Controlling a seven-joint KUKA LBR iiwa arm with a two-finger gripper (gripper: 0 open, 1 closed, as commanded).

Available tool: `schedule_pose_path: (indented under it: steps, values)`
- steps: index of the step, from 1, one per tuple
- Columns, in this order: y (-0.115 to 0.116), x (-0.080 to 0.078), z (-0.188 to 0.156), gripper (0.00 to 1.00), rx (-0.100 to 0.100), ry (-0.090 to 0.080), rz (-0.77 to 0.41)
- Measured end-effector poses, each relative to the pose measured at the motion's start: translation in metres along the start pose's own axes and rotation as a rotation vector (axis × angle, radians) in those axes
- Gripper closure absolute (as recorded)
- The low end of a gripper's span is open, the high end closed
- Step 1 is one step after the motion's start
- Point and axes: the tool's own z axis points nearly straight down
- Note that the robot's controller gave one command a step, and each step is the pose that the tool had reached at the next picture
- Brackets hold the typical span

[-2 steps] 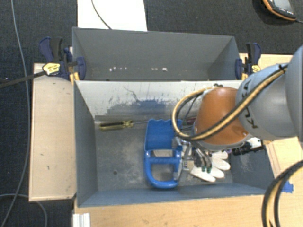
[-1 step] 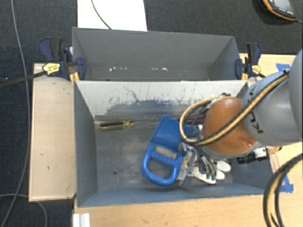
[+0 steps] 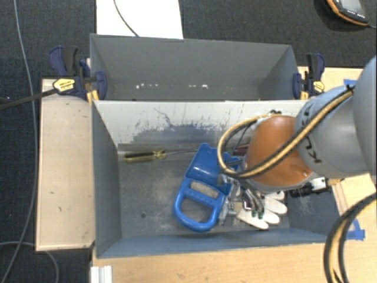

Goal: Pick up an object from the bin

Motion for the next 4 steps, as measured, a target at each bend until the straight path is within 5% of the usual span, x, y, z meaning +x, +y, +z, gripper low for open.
schedule_pose_path:
  steps: [1,2,4]
  values:
    - [-0.009,0.007,0.001,0.0,0.002,0.006,0.018]
    - [-0.001,0.001,0.0,1.0,-0.001,0.001,0.011]
    - [0.0,0.003,-0.029,1.0,-0.001,0.011,0.013]
